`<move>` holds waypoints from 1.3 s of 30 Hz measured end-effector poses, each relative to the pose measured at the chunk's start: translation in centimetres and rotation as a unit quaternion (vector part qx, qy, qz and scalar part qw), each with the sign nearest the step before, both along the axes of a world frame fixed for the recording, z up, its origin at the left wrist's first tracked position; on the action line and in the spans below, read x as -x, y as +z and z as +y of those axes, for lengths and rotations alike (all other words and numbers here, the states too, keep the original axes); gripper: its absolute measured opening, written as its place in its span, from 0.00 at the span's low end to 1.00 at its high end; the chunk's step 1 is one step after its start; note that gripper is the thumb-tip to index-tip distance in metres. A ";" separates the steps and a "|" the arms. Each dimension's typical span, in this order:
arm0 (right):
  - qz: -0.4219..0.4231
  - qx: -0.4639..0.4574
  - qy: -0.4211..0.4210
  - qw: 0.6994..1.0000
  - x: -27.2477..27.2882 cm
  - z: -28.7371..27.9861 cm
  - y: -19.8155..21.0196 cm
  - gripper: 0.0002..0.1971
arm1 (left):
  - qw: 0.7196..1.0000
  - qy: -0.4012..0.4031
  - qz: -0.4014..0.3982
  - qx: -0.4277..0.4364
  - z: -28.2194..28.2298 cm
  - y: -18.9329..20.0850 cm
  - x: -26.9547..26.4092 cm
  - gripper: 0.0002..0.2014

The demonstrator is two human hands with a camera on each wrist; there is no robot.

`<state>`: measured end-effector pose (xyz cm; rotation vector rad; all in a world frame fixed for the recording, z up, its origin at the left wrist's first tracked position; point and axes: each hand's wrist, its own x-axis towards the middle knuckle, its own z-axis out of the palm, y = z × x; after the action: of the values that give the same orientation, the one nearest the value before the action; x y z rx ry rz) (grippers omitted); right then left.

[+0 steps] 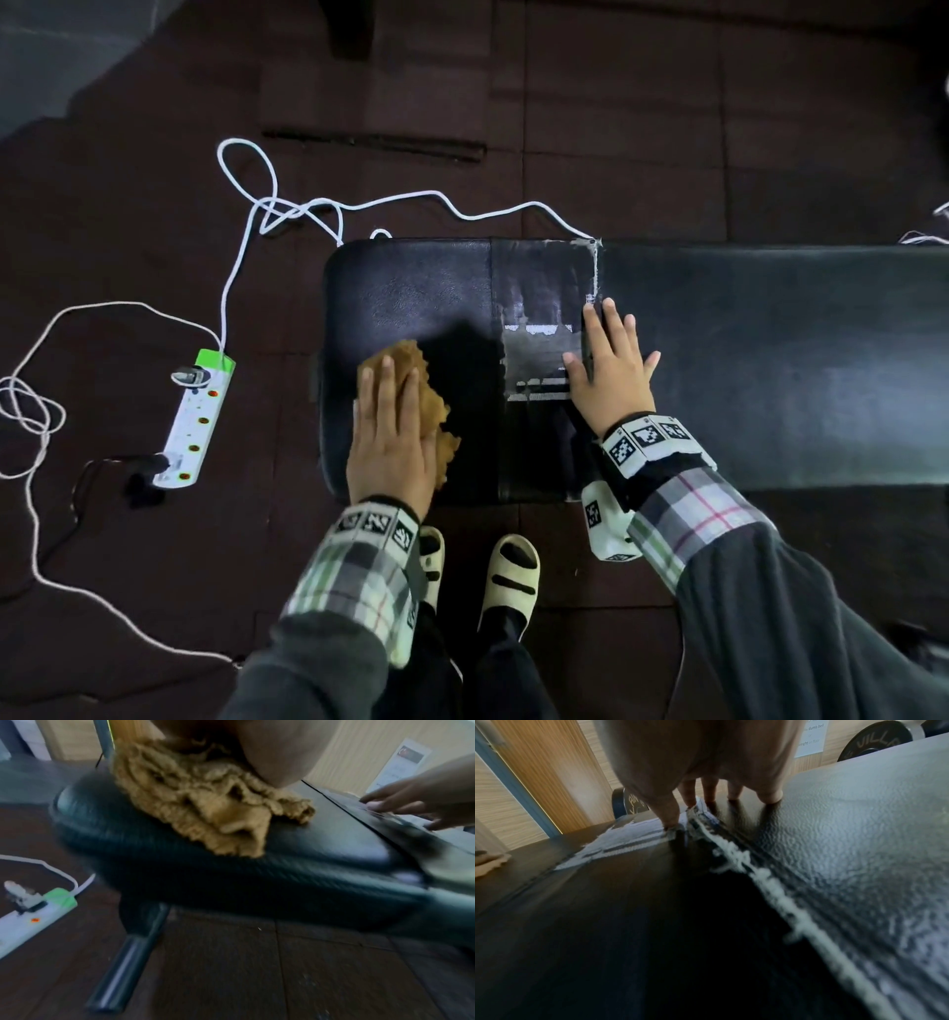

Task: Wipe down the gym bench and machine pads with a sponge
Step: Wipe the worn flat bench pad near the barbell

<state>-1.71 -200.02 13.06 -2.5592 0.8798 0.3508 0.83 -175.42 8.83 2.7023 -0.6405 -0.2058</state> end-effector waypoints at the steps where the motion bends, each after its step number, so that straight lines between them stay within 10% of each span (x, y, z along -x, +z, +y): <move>1: -0.001 -0.001 0.001 1.000 0.0 0.0 0.0 0.31 | 1.000 -0.001 -0.005 0.000 -0.1 0.1 -1.3 0.29; 12: -0.010 -0.001 0.002 1.000 0.2 0.0 -0.4 0.30 | 0.971 0.215 0.037 0.102 4.0 0.4 1.6 0.28; 23: -0.010 -0.004 0.009 1.000 0.3 -0.2 -0.4 0.30 | 0.996 0.082 0.001 0.041 -1.1 -0.3 2.5 0.26; 32: -0.010 -0.015 0.009 1.000 0.4 -0.3 -0.3 0.31 | 0.958 0.269 0.046 0.085 2.8 0.0 2.0 0.29; 39: -0.007 -0.019 0.012 1.000 0.5 -0.4 -0.2 0.30 | 0.995 0.093 -0.004 0.026 0.4 -0.6 5.6 0.32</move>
<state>-2.16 -200.46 12.88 -2.5364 0.8308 0.3515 -4.73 -175.03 8.24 2.6923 -0.3885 -0.1278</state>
